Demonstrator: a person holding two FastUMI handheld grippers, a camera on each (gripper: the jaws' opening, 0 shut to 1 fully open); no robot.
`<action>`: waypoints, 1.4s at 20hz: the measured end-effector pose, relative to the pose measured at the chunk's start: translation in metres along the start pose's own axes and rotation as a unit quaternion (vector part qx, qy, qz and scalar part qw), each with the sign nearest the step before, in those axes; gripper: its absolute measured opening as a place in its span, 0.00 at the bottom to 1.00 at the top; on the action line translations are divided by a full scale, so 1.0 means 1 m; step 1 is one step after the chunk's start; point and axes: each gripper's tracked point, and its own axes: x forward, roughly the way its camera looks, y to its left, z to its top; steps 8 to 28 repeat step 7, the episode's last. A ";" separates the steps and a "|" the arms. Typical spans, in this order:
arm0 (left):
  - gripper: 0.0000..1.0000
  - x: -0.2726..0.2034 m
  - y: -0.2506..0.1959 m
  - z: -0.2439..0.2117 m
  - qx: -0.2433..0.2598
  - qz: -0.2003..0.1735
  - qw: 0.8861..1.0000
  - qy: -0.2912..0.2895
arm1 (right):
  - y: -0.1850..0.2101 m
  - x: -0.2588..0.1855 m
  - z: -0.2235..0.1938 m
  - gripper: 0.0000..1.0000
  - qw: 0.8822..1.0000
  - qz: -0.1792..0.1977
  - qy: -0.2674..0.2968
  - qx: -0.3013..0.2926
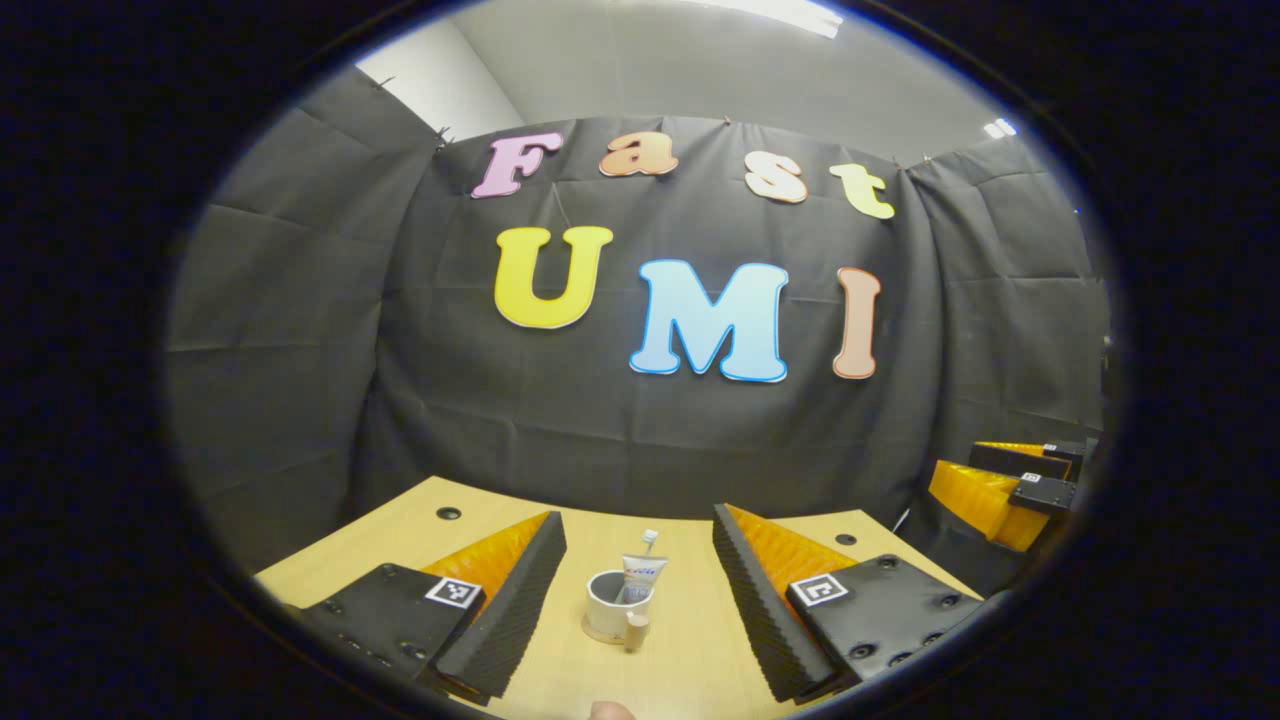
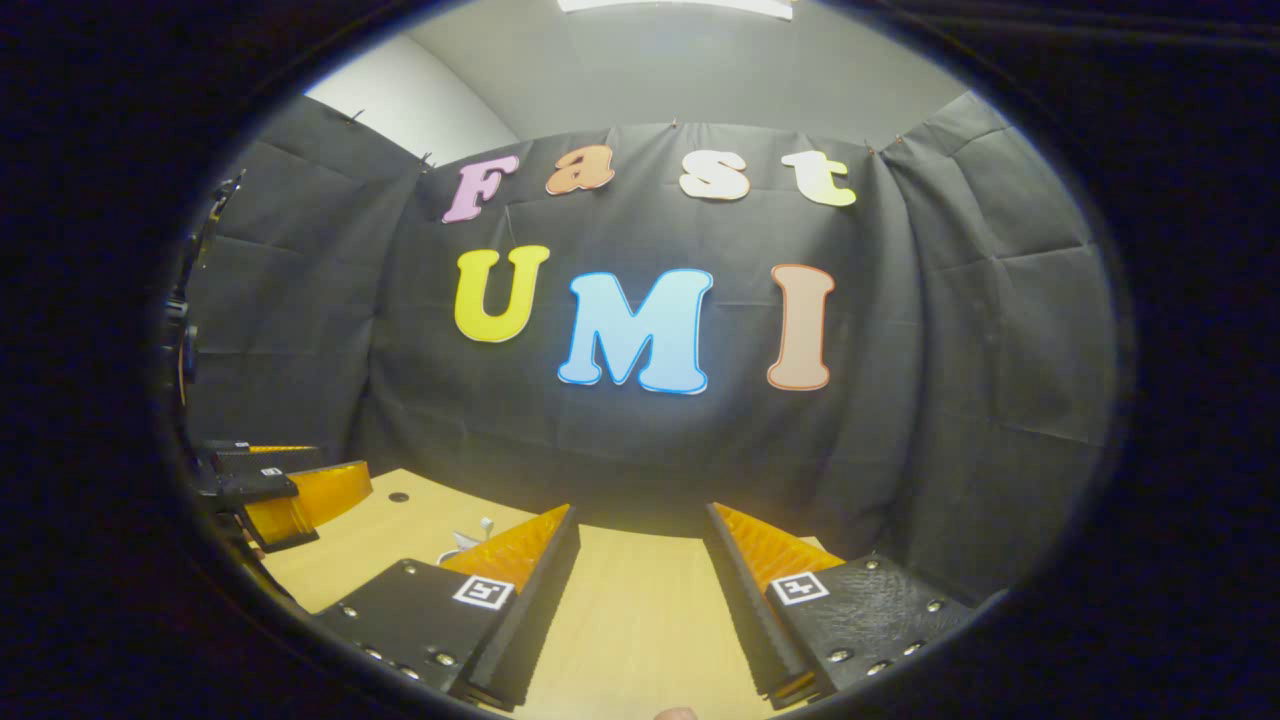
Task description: Put the toothbrush and toothpaste on the desktop into the cup, then pick up the cup and place it on the coaster on the desktop.
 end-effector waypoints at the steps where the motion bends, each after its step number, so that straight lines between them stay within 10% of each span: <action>1: 0.96 0.000 -0.004 0.000 0.001 -0.003 1.000 0.000 | -0.001 -0.001 -0.001 0.78 1.000 -0.001 0.001 -0.002; 28: 0.99 -0.007 -0.024 0.004 0.002 -0.017 1.000 -0.009 | -0.007 -0.010 0.001 0.78 1.000 -0.009 -0.006 -0.018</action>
